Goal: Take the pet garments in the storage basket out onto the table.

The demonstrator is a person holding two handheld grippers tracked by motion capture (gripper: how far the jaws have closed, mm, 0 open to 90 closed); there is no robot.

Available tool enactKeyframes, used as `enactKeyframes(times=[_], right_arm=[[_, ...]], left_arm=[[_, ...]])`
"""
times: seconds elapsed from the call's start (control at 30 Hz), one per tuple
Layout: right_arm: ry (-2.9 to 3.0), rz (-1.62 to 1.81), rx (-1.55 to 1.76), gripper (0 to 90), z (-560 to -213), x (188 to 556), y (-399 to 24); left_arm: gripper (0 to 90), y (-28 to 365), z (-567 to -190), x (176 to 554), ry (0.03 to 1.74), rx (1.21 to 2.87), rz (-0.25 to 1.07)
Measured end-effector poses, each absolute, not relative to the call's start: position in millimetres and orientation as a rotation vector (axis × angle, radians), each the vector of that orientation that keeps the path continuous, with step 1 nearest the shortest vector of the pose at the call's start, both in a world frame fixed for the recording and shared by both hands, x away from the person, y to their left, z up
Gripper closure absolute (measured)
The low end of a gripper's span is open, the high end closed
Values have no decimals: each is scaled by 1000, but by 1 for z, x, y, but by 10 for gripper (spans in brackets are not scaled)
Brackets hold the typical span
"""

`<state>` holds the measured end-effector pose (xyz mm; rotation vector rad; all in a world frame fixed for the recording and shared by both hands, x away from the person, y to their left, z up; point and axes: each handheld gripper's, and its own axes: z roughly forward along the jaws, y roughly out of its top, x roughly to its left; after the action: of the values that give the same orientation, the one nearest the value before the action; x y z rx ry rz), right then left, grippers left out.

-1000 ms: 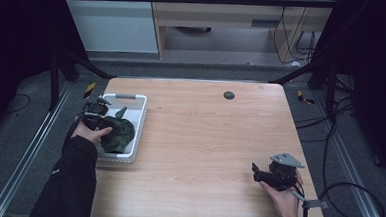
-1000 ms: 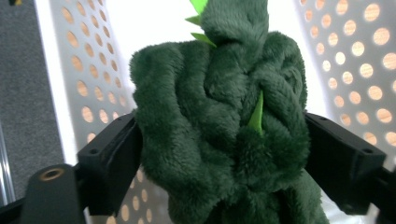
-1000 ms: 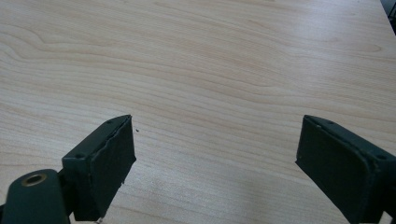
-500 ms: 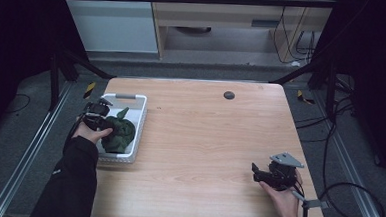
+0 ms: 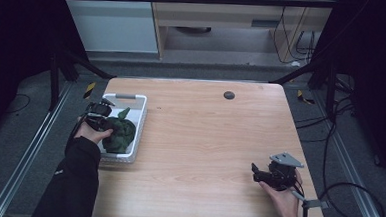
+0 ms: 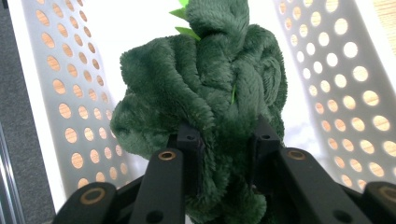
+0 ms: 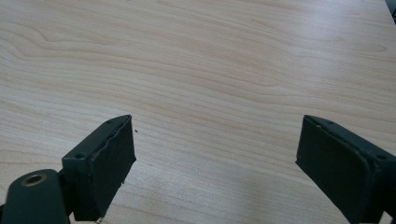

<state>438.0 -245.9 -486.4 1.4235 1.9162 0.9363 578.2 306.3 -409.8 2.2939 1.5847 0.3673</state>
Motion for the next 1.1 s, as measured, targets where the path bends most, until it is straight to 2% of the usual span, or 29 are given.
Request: enactKeyframes(times=[0.23, 1.1], right_arm=[[1919, 937, 1419, 114, -487, 438, -246], [1910, 943, 1428, 111, -486, 437, -248]], left_arm=[[721, 305, -396, 573, 1527, 2302, 375], [718, 306, -302, 529, 1307, 2304, 512]])
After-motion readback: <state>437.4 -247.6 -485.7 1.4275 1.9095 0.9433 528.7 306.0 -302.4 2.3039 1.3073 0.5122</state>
